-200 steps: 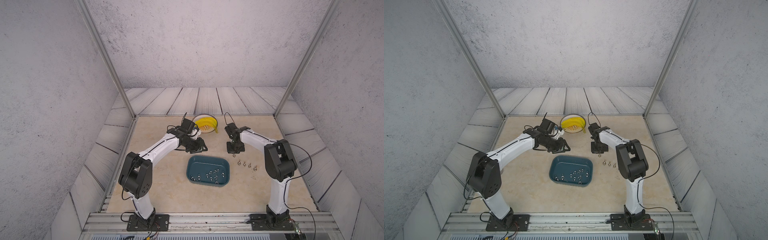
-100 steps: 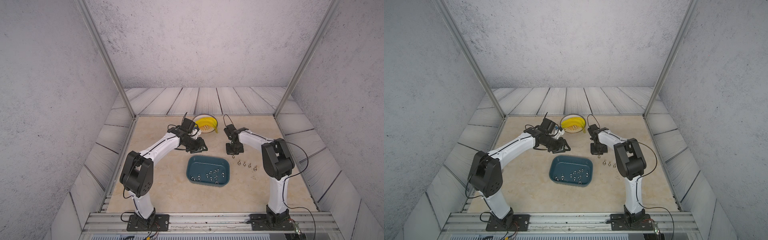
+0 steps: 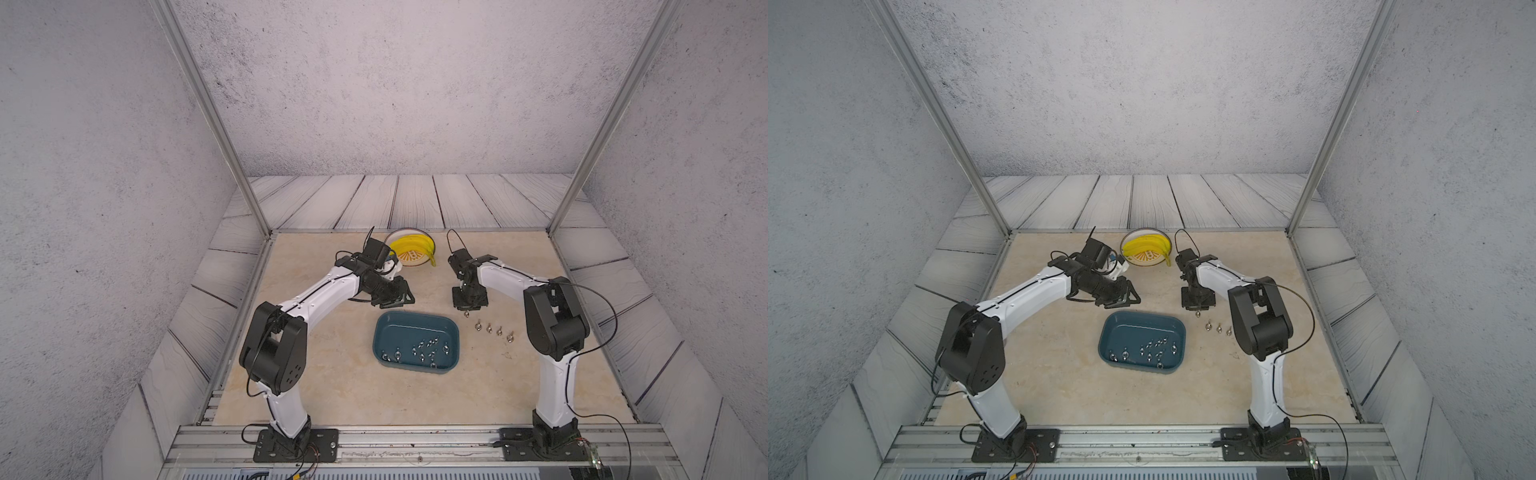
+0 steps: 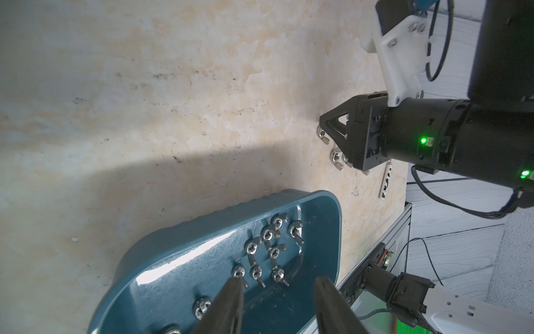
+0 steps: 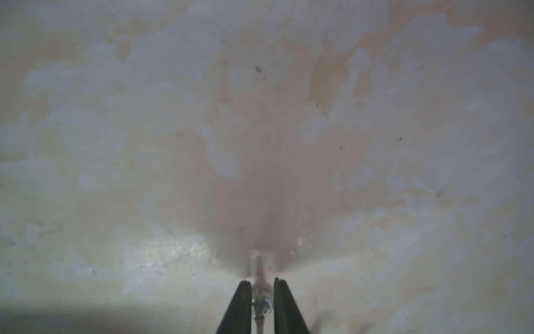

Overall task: Take out the wing nut from the storage box
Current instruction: Place the wing nut at the center of the board, then pick up the wing nut from the storage box.

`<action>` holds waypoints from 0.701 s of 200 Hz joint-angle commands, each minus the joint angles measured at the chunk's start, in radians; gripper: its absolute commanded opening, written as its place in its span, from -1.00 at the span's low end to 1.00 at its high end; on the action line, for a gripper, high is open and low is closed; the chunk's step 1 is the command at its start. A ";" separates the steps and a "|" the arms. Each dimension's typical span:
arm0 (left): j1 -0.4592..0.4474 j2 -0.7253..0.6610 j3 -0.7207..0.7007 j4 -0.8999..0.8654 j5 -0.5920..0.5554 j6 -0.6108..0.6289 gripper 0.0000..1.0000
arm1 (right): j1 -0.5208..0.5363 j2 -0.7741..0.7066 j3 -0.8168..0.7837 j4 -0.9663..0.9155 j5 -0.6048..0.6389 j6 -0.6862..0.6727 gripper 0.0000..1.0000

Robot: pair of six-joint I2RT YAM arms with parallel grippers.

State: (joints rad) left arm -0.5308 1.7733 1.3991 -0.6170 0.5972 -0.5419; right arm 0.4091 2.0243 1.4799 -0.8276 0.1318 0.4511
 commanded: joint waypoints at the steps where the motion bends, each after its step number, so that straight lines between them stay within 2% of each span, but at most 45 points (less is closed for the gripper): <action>1: -0.001 -0.041 -0.014 -0.009 -0.012 0.013 -0.05 | -0.001 -0.097 0.039 -0.053 0.030 -0.007 -0.57; 34: 0.025 -0.061 -0.047 -0.003 -0.025 0.002 -0.04 | 0.057 -0.218 0.033 -0.099 0.024 -0.027 -0.57; 69: 0.144 -0.102 -0.150 0.053 -0.021 -0.069 -0.04 | 0.259 -0.314 0.036 -0.174 0.037 -0.031 -0.58; 98: 0.219 -0.111 -0.166 0.018 -0.049 -0.057 -0.05 | 0.374 -0.300 0.031 -0.197 -0.051 0.026 -0.62; 140: 0.238 -0.102 -0.193 0.035 -0.017 -0.069 -0.05 | 0.416 -0.247 -0.022 -0.162 -0.139 0.030 -0.63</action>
State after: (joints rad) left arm -0.2901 1.6867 1.2346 -0.5869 0.5579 -0.5995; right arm 0.8227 1.7447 1.4872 -0.9691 0.0444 0.4637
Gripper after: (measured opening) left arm 0.477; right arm 0.188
